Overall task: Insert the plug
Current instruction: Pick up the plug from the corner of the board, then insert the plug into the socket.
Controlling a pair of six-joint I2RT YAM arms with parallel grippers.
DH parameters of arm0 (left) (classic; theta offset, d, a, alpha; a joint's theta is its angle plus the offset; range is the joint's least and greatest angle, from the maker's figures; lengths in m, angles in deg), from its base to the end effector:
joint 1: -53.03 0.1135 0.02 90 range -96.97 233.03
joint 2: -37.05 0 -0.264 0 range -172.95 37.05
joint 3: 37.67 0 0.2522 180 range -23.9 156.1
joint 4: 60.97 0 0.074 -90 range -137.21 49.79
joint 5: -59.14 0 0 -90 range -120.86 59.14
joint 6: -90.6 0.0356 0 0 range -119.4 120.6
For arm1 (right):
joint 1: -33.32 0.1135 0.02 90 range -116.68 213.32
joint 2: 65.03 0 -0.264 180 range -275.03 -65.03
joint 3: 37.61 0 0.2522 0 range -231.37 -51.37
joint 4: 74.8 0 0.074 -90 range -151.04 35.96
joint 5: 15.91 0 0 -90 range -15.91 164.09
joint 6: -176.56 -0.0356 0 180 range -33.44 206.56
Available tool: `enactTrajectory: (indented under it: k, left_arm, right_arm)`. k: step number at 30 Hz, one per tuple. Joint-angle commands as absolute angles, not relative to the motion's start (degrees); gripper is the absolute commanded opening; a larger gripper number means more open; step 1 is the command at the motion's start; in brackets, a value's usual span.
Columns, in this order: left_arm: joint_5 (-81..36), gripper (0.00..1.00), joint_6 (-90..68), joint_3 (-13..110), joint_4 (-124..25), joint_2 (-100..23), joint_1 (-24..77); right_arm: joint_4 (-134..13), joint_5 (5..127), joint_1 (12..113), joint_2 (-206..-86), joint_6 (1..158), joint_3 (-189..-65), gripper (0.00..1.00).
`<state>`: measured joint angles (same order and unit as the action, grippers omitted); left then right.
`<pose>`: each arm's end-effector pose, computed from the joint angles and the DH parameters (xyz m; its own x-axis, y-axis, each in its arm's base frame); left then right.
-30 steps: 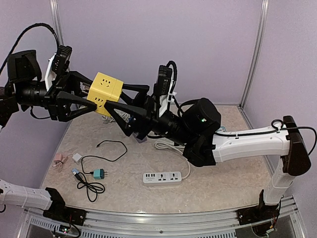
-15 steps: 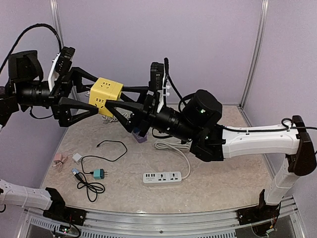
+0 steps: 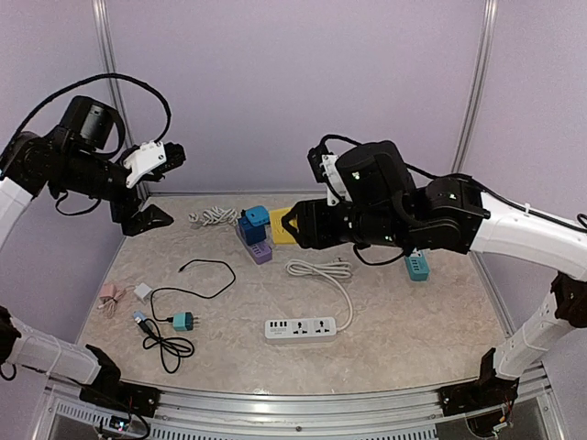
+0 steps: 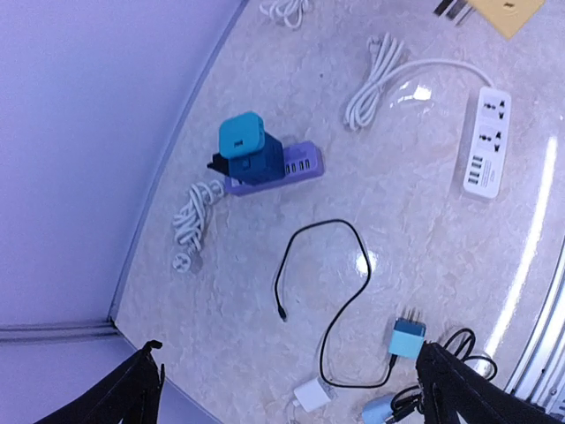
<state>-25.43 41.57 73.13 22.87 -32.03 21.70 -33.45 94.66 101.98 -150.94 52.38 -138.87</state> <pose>0.1649 -0.1044 0.4545 -0.0539 0.7969 -0.6017 0.8117 0.3859 0.4384 0.1357 0.3129 0.3965 -0.5573 0.0189 -0.8301 -0.5367 0.7546 0.3775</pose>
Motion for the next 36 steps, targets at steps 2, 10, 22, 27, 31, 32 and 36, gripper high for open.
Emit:
enactTrajectory:
  k: [2, 10, 22, 27, 31, 32, 36]
  left_arm:
    - [-35.8, 0.97, 37.2, 66.3, 33.0, -37.9, 23.4]
    - [-28.7, 0.99, 33.3, 53.7, 22.9, -36.5, 28.0]
    - [-29.7, 0.99, 32.6, 37.6, 8.5, -30.9, 28.6]
    - [-30.6, 0.99, 32.5, 36.8, 7.2, -29.8, 28.7]
    - [-31.4, 0.99, 33.0, 35.7, 6.4, -28.8, 28.7]
    - [-32.5, 0.99, 33.1, 35.3, 6.1, -28.6, 28.8]
    - [-34.8, 0.99, 33.2, 34.2, 5.1, -28.1, 28.8]
  right_arm:
    - [-6.5, 94.2, 100.3, -156.0, 38.9, -141.4, 0.0]
    - [9.5, 86.8, 98.9, -166.8, 34.7, -149.3, 0.0]
    - [8.9, 79.1, 96.8, -175.0, 32.5, -150.8, 0.0]
    - [5.1, 76.8, 96.0, -175.2, 28.7, -149.0, 0.0]
    - [6.0, 76.1, 95.5, -175.4, 26.7, -148.5, 0.0]
    - [7.0, 76.6, 95.5, -175.6, 26.4, -149.0, 0.0]
    - [8.1, 77.3, 94.8, -176.3, 26.0, -149.3, 0.0]
